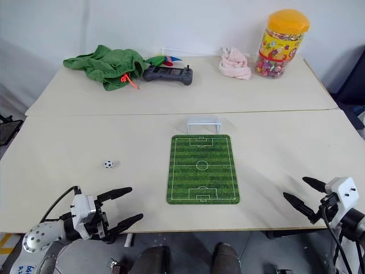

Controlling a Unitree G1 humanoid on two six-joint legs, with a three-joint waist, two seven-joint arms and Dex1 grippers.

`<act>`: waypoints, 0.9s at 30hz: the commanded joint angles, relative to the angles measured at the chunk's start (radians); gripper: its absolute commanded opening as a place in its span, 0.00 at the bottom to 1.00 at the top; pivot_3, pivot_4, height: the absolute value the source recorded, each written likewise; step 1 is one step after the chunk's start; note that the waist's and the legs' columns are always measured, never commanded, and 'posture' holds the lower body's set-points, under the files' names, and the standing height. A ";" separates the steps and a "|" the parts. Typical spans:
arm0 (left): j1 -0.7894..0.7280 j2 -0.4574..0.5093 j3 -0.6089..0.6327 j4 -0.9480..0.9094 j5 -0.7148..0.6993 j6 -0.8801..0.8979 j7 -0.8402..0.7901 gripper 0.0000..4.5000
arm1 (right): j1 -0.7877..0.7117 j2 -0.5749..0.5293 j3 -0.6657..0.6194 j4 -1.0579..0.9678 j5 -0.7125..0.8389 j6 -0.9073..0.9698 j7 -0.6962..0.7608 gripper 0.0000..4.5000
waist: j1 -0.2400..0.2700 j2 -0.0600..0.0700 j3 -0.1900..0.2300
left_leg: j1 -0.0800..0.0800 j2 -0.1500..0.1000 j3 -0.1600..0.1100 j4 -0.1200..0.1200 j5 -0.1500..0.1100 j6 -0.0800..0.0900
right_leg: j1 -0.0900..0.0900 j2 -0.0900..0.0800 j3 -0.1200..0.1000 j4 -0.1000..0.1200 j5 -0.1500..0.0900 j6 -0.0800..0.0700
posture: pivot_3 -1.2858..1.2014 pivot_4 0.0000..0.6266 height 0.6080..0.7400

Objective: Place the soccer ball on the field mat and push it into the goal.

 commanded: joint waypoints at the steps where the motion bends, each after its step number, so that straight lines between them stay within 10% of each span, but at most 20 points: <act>1: -0.024 0.022 0.043 -0.045 -0.014 0.006 0.020 0.99 | -0.019 -0.021 -0.009 -0.010 0.019 0.012 0.013 1.00 | 0.000 0.000 0.000 | 0.000 0.000 0.000 0.000 0.000 0.000 | 0.000 0.000 0.000 0.000 0.000 0.000 | 0.52 0.24 1.00; 27: -0.334 -0.085 0.147 0.020 0.009 0.490 0.568 0.99 | -0.011 -0.062 -0.032 -0.247 0.177 0.167 0.154 1.00 | 0.024 -0.004 0.002 | 0.000 0.001 0.002 0.001 0.001 -0.001 | -0.001 0.002 0.003 0.001 0.005 0.001 | 0.52 0.24 1.00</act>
